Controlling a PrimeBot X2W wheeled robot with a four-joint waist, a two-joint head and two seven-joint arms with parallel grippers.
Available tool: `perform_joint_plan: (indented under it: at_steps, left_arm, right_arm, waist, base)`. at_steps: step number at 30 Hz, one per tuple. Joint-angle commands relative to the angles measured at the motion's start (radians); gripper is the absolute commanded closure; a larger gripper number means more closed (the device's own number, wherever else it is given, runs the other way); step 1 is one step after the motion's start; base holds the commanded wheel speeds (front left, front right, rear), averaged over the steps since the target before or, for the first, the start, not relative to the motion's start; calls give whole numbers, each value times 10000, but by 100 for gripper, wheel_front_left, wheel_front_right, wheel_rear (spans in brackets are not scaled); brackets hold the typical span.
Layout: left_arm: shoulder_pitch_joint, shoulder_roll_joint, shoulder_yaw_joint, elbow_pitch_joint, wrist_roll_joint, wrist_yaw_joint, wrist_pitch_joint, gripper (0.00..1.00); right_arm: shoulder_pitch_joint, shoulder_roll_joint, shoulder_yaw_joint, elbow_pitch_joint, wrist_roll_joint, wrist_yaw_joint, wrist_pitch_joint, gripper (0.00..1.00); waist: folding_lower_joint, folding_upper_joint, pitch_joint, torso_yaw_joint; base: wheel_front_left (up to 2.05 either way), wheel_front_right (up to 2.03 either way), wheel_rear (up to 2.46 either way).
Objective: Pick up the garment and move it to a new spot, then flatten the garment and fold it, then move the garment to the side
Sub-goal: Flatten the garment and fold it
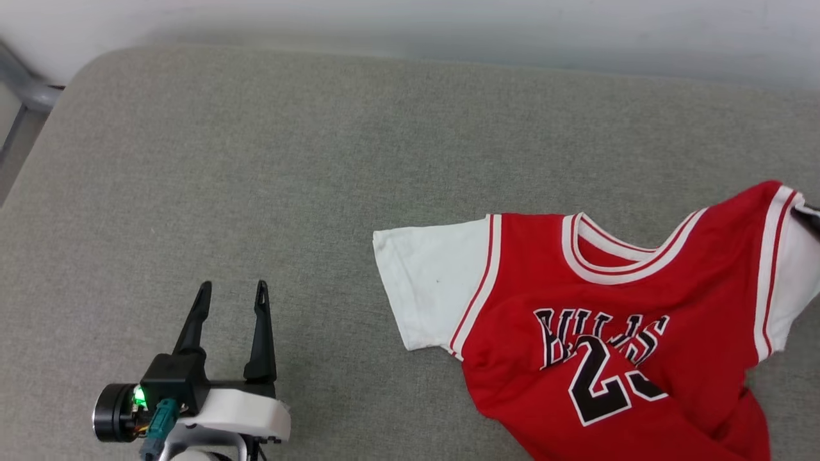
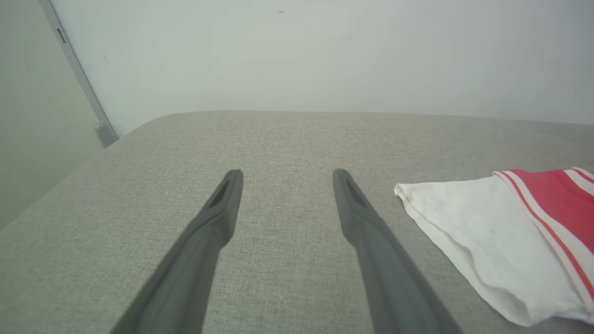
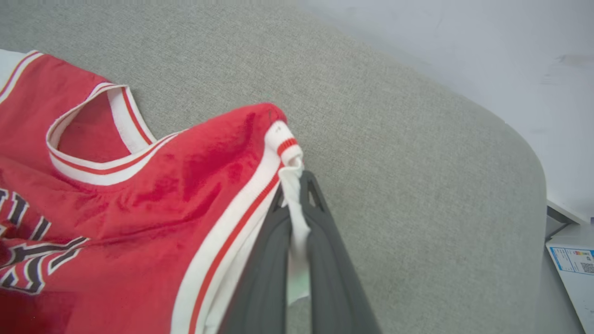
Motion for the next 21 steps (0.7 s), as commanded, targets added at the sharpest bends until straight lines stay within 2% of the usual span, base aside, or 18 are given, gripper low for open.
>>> perform_joint_plan:
  at_steps: [1, 7, 13, 18, 21]
  left_arm:
    - [-281, -8, -74, -46, -74, -53, -25, 0]
    - [-882, -9, -244, -18, -255, 24, -25, 0]
    - [-1199, -11, -344, 4, -404, 99, -25, 0]
    - [-1355, -10, -423, 52, -475, 145, -25, 0]
    - [-1340, -10, -373, 80, -449, 162, -25, 0]
  right_arm:
    - [-489, 252, -121, 191, -301, -9, 197, 100]
    - [-1968, 1233, 95, 1071, -1209, -11, 793, 100]
    - [-3088, 2227, 1094, 2232, -1685, -11, 1324, 100]
    - [-3365, 2581, 2081, 3063, -1587, -8, 1825, 100]
    - [-3444, 2597, 2314, 3351, -1301, -6, 1725, 100]
  waist:
    - [0, 0, 540, 394]
    - [0, 0, 1355, 928]
    - [0, 0, 1858, 1202]
    - [0, 0, 1980, 1284]
    - [0, 0, 1915, 1217]
  base:
    - [0, 0, 0]
    - [0, 0, 0]
    - [0, 0, 0]
    - [0, 0, 0]
    - [0, 0, 0]
